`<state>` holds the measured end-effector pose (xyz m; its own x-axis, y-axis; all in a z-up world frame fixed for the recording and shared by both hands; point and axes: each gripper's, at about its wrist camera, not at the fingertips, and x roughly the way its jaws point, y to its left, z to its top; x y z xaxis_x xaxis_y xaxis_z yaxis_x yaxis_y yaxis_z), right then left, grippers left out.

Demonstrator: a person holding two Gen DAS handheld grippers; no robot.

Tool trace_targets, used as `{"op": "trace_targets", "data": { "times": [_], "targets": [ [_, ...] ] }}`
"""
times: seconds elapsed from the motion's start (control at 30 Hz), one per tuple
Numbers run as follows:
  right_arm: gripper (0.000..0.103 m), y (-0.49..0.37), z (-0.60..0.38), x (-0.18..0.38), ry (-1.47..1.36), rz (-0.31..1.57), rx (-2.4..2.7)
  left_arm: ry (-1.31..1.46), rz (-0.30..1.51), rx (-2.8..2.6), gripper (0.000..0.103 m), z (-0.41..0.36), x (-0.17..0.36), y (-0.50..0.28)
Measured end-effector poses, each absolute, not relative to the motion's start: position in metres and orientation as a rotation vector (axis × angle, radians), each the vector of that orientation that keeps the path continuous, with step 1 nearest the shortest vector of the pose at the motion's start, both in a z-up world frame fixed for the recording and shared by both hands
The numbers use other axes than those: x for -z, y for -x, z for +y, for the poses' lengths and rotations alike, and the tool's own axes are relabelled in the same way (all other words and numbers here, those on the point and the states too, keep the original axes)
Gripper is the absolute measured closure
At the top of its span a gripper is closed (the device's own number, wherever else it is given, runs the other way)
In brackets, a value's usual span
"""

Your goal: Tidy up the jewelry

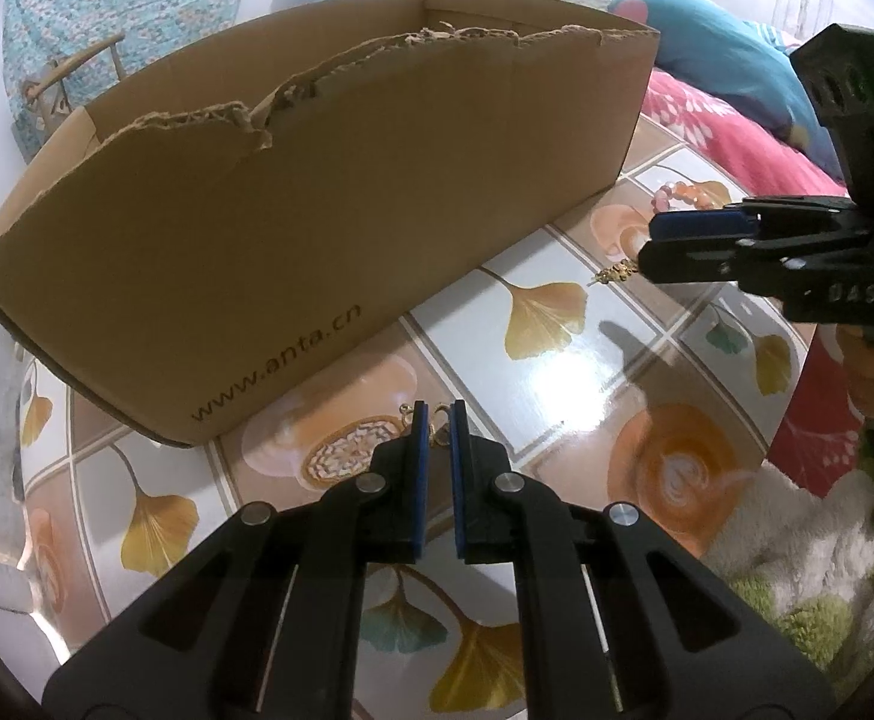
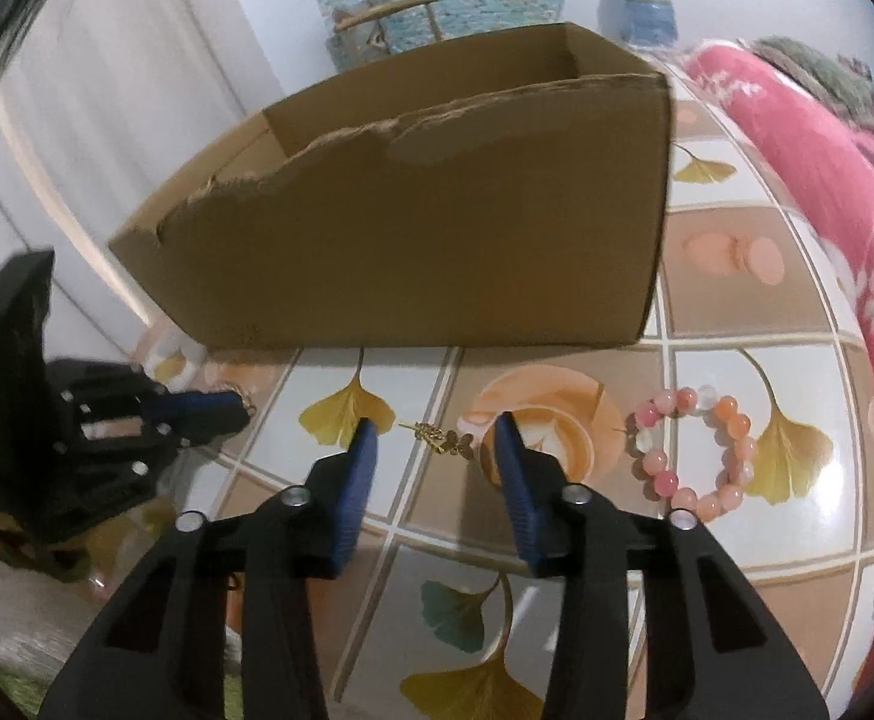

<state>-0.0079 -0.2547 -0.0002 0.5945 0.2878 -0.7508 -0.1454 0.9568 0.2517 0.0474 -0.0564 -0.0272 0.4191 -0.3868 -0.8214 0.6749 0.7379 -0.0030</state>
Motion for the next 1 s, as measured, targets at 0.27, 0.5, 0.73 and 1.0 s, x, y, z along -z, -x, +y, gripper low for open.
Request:
{"op": "trace_targets", "data": {
  "times": [0.27,0.5,0.73,1.0],
  "targets": [
    [0.08,0.006,-0.249,-0.001,-0.017,0.89,-0.309,-0.361,0.917,0.695,0.097,-0.055,0.027,-0.047],
    [0.08,-0.007,-0.248,0.004,0.031,0.914,-0.375,-0.354,0.918,0.698,0.096,-0.056,0.027,-0.047],
    [0.08,-0.001,-0.243,0.01,0.031,0.959,-0.42,-0.357,0.918,0.701,0.095,-0.056,0.027,-0.046],
    [0.08,0.014,-0.235,0.01,0.008,0.983,-0.437,-0.355,0.914,0.702,0.094,-0.056,0.028,-0.046]
  ]
}}
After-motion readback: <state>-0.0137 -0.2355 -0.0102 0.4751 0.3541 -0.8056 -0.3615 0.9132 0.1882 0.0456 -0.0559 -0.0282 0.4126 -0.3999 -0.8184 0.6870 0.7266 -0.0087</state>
